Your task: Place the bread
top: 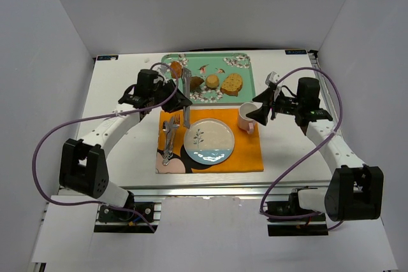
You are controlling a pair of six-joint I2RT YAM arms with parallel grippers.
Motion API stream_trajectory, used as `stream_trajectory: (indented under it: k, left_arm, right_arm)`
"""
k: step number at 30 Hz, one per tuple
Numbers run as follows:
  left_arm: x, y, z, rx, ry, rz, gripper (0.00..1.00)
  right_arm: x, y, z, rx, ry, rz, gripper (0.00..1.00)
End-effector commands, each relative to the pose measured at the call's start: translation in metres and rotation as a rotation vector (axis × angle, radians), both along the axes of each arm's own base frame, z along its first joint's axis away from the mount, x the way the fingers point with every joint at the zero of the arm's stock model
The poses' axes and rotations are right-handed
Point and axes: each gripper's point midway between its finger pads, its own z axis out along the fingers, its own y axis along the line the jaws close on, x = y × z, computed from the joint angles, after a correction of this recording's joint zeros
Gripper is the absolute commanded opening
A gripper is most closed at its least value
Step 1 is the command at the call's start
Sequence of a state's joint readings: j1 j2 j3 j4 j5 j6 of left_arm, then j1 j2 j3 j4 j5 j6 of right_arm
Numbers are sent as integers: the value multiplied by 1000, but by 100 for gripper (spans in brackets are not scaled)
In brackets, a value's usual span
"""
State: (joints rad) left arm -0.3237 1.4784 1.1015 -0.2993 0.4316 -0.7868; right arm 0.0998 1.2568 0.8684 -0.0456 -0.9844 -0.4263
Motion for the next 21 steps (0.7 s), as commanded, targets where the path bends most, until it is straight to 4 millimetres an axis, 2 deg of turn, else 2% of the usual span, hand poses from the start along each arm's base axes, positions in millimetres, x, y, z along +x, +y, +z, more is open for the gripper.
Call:
stream_trajectory:
  k: [1,2,5,7,8,9,15,21]
  left_arm:
    - [5,-10,24,-23,-6,-8,42]
    - [7,-13,15,-7,16,-18,42]
    - [8,-24,11,11,30,-47,44]
    - [5,-39,-3,36,73,-83,46]
    - [5,-42,1,39,56,-90,46]
    - [6,-44,-7,57,73,-96,47]
    - [13,-48,-19,83,119,-46,47]
    - [24,-51,-15,41,142,62,48]
  right_arm:
    - [0,1,20,28,-80,14,78]
    - [0,1,20,28,-78,13,78]
    - [-1,0,20,30,-79,11,78]
    - [-2,-1,19,28,-80,4,78]
    - [-2,-1,20,28,-82,4,78]
    - [-1,-2,20,27,-84,0,78]
    - [-2,-6,16,26,-79,-9,78]
    - [-2,-7,14,27,-77,-10,78]
